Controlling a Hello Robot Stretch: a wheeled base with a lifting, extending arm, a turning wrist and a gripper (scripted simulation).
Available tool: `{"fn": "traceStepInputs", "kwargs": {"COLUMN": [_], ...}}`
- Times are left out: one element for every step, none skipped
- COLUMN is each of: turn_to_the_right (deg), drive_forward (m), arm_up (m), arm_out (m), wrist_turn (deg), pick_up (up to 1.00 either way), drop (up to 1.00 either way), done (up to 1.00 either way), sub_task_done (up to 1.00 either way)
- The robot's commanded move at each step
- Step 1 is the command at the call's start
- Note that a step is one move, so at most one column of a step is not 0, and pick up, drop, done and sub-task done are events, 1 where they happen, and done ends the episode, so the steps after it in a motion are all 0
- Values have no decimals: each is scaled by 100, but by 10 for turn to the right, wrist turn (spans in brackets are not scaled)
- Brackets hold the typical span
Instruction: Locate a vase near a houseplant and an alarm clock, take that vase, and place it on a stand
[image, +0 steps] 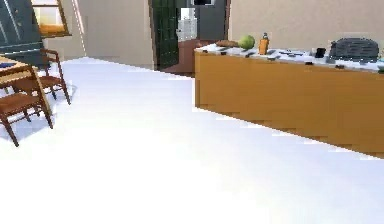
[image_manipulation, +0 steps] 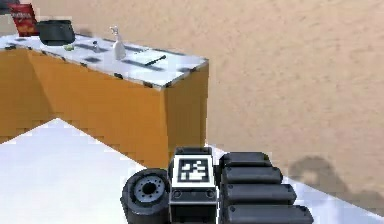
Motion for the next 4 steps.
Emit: {"fn": "traceStepInputs", "kwargs": {"turn_to_the_right": [-60, 0, -180, 0], "drive_forward": [0, 45, 0, 100], "arm_up": [0, 0, 0, 0], "arm_out": [0, 0, 0, 0], "wrist_turn": [0, 0, 0, 0], "pick_up": [0, 0, 0, 0], "drop": [0, 0, 0, 0], "done": [0, 0, 0, 0], "sub_task_done": [0, 0, 0, 0]}}
